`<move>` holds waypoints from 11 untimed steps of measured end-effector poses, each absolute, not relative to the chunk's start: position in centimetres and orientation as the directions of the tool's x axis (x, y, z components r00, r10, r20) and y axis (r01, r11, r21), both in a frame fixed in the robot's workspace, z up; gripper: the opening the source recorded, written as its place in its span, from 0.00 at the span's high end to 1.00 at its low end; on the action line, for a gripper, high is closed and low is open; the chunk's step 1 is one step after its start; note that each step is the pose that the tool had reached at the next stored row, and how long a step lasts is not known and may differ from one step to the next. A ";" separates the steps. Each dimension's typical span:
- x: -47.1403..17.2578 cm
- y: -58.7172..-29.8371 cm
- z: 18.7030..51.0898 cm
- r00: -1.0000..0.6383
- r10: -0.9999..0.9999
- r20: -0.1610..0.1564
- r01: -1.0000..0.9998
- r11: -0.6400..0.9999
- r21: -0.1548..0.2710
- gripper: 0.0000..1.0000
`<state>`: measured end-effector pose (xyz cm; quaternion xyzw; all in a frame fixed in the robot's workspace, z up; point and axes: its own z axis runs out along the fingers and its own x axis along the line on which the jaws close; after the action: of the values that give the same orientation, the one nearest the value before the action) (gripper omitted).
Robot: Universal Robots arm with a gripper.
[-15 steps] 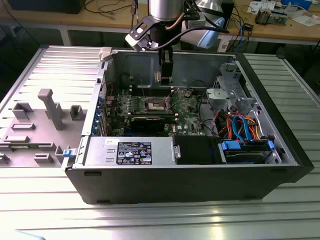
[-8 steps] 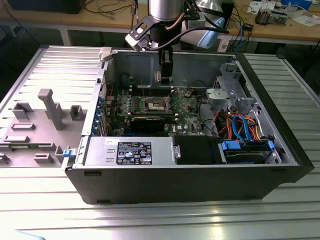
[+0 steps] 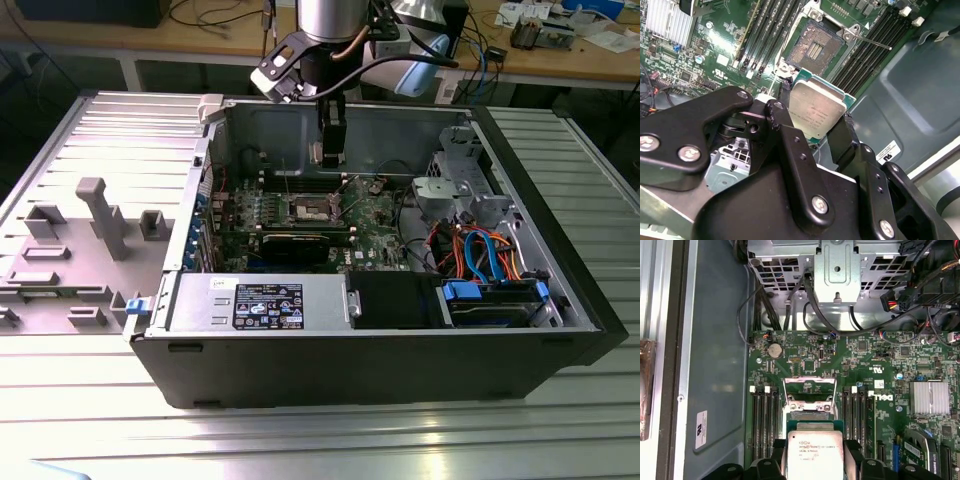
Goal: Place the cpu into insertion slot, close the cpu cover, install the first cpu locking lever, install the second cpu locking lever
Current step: 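Place the cpu into insertion slot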
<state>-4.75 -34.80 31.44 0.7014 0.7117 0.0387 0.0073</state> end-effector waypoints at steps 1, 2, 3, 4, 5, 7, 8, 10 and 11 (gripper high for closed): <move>-4.7 -34.8 31.4 -0.016 0.999 0.044 0.998 0.013 0.065 0.45; -4.7 -34.8 31.4 -0.016 0.999 0.045 0.998 0.013 0.065 0.45; -4.7 -34.8 31.4 -0.016 0.999 0.046 0.998 0.013 0.065 0.45; -4.7 -34.8 31.4 -0.016 0.999 0.046 0.998 0.013 0.065 0.45; -4.7 -34.8 31.4 -0.016 0.999 0.047 0.998 0.013 0.065 0.45; -4.7 -34.8 31.4 -0.016 0.999 0.049 0.998 0.013 0.065 0.45; -4.7 -34.8 31.4 -0.016 0.999 0.049 0.998 0.013 0.065 0.45; -4.7 -34.8 31.4 -0.016 0.999 0.050 0.998 0.013 0.065 0.45; -4.7 -34.8 31.4 -0.016 0.999 0.050 0.998 0.013 0.065 0.45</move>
<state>-4.74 -34.80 31.44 0.7014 0.7116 0.0409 0.0052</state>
